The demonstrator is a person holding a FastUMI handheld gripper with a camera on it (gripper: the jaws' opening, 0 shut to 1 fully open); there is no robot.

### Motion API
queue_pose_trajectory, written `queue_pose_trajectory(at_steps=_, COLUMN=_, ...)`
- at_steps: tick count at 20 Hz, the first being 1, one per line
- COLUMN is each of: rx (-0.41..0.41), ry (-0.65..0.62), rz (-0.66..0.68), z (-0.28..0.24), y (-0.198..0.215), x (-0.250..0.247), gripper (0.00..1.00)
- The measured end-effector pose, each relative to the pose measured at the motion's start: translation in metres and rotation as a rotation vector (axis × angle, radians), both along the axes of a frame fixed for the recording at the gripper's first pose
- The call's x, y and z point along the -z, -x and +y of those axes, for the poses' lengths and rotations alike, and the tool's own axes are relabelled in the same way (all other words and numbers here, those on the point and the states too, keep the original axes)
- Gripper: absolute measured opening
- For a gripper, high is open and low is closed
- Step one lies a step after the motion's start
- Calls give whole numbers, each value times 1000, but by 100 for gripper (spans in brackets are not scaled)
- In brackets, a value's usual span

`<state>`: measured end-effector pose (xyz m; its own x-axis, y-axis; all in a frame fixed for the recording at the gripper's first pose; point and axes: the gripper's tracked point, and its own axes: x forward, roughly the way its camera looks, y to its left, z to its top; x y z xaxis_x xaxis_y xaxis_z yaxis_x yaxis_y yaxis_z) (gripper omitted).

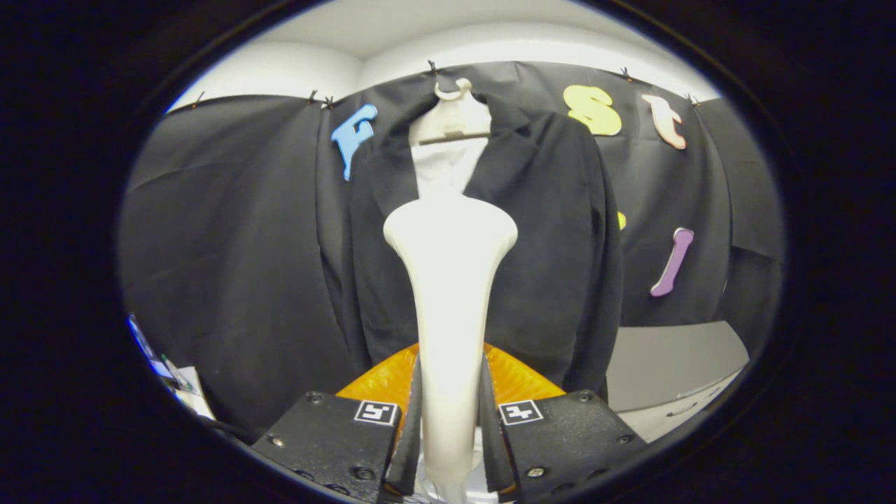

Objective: Iron the clothes twice with a garment steamer, once on the left side and once on the right side.

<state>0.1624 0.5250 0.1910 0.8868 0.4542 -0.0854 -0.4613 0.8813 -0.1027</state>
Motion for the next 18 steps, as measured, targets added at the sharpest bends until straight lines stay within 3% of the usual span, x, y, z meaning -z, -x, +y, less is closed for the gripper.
queue_pose_trajectory(at_steps=9, rx=-129, ry=-20, rz=-205, z=107, y=6, x=-95, gripper=40)
queue_pose_trajectory(at_steps=18, rx=-137, ry=91, rz=-193, z=164, y=-33, x=-75, gripper=40)
